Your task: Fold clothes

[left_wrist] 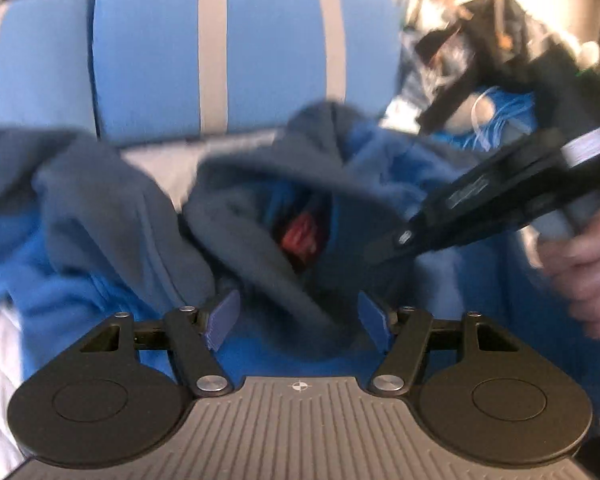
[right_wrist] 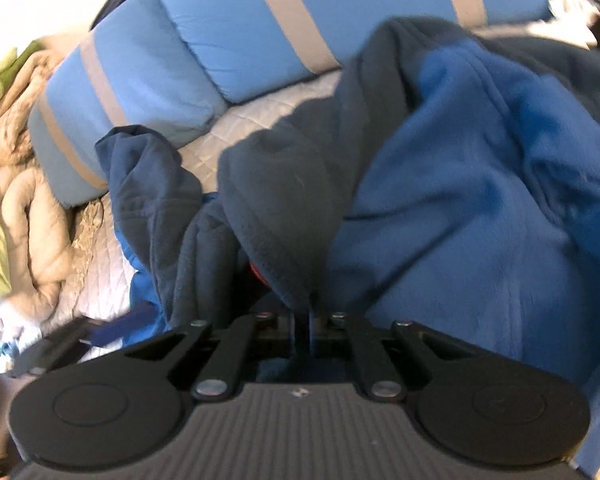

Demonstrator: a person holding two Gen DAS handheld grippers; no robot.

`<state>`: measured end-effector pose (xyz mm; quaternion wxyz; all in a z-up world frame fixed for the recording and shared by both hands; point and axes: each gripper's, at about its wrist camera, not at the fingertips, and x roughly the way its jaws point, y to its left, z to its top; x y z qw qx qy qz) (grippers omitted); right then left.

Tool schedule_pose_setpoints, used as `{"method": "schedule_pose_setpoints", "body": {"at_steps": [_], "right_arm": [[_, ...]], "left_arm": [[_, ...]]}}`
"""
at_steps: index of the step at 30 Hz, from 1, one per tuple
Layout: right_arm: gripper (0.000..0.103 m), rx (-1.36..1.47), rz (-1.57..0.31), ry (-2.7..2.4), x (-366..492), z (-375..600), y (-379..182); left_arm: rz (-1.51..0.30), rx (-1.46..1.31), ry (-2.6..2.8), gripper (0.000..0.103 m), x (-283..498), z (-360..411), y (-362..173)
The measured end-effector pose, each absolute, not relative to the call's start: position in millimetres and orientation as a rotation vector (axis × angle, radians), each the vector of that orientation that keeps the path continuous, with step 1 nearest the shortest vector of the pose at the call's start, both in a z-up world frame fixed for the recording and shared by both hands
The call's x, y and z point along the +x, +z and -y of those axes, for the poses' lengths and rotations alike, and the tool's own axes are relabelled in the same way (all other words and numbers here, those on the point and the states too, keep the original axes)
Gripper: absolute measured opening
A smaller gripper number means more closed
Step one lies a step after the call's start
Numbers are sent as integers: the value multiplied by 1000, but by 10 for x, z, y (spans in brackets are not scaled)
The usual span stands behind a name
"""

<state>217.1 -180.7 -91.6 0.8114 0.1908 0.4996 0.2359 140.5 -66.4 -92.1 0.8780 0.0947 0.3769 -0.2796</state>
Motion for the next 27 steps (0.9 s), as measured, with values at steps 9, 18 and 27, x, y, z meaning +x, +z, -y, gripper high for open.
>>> {"method": "schedule_pose_setpoints", "body": {"at_steps": [9,18,27], "right_arm": [[12,309,-1047,530,2032,1826,-825],[72,-59,-796,513,2147,1291,-570],[12,-324,-667,379,2311,1099,-587]], "left_arm": [[-639,729,-564,14,942,964,-1217],[-443,1113,-593,11,563,1071,-1504],[-486,1073,-520,10,608,1001,-1402]]}}
